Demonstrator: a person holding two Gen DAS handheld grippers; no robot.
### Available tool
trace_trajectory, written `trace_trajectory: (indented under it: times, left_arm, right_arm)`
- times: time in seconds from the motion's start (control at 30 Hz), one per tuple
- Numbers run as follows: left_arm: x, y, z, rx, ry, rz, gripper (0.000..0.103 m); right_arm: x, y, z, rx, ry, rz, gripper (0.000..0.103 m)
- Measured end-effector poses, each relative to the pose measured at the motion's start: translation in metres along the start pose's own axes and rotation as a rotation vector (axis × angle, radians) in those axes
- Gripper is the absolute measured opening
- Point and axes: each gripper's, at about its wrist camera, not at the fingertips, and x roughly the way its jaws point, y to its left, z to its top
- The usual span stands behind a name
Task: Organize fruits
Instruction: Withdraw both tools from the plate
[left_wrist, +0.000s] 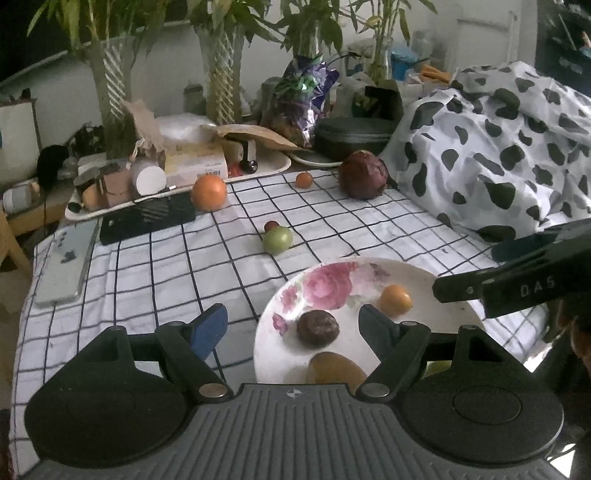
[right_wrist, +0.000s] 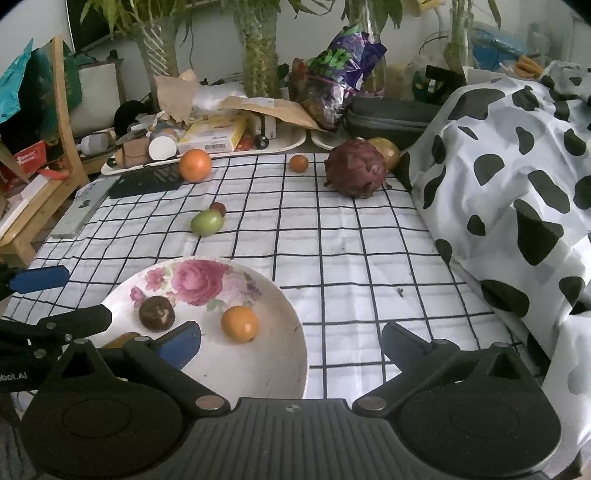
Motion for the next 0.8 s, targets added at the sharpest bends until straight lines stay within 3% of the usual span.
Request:
trace_trajectory:
  times: [0.27,0.8]
  left_arm:
    - [0.015,0.011,0.009,0.011,0.001,0.007,0.077]
    - [0.054,0.047,0.032,-0.029,0.017,0.025,0.077]
  right_arm:
    - [0.005,-0.006,0.01,0.007,-0.02,-0.005,0.103]
    - [0.04,0.007,0.034,-0.114,-0.051,-0.024,0.103]
